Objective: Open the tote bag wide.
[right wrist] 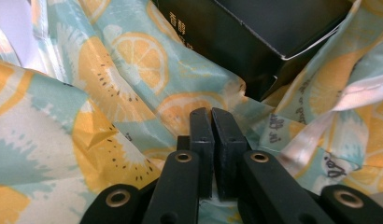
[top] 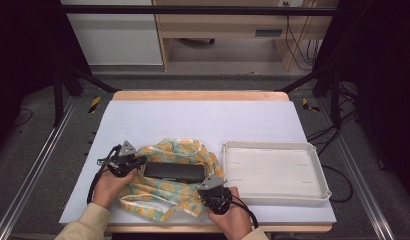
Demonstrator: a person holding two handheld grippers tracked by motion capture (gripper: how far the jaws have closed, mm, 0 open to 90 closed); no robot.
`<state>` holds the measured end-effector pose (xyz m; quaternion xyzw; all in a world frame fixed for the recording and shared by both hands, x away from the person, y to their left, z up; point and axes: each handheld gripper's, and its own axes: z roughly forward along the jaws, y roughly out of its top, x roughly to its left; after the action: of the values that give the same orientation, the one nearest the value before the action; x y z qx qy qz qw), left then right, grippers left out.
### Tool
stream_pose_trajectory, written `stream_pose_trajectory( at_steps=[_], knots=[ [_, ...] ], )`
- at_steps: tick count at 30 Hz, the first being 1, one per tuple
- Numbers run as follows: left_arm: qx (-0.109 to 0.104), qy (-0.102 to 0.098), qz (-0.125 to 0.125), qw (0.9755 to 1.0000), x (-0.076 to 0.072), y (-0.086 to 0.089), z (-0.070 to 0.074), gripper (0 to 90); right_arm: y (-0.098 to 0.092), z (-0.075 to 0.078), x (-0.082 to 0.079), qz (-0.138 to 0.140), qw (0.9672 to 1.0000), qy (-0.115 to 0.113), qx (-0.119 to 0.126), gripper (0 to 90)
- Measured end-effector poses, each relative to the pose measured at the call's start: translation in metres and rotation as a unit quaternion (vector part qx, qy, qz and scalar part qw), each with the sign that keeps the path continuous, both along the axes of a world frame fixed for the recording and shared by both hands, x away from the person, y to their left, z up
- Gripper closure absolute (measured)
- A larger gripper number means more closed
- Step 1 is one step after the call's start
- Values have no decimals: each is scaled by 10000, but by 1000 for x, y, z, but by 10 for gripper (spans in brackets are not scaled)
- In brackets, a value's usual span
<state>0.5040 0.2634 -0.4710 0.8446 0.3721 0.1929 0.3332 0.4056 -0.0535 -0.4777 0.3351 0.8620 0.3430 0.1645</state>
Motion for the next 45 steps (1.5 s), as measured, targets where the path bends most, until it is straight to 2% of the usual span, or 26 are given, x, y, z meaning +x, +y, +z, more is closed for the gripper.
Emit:
stream_pose_trajectory(
  at_steps=[6, 16, 21, 24, 26, 28, 34, 38, 43, 45],
  knots=[
    [48, 66, 33, 10000, 0, -1, -3, 900, -1, 0, 1, 39, 10000, -8, -13, 889],
    [27, 25, 80, 10000, -2, 0, -3, 900, -3, -1, 2, 98, 9999, 23, 56, 900],
    [-16, -127, 74, 9999, -8, 1, 2, 900, -4, 0, 2, 151, 9999, 13, 33, 900],
    [-136, -326, 45, 9994, -16, 2, 11, 900, -5, 2, 0, 218, 9997, -57, 77, 900],
    [-312, -436, 37, 9986, -23, 3, 19, 900, -7, 7, -2, 214, 9996, -116, 146, 900],
    [-505, -543, 24, 9972, -31, 5, 27, 900, -9, 13, -4, 276, 9992, -190, 209, 900],
    [-795, -863, -85, 9931, -55, 6, 50, 900, -14, 33, -9, 384, 9973, -414, 462, 900],
    [-846, -782, -253, 9930, -69, 2, 51, 900, -19, 49, -7, 410, 9959, -629, 502, 900],
    [-666, -692, -521, 9940, -93, -7, 41, 900, -26, 69, 8, 305, 9954, -805, 420, 900],
    [-638, -648, -598, 9941, -97, -9, 38, 900, -27, 75, 16, 299, 9951, -857, 396, 900]
  ],
)
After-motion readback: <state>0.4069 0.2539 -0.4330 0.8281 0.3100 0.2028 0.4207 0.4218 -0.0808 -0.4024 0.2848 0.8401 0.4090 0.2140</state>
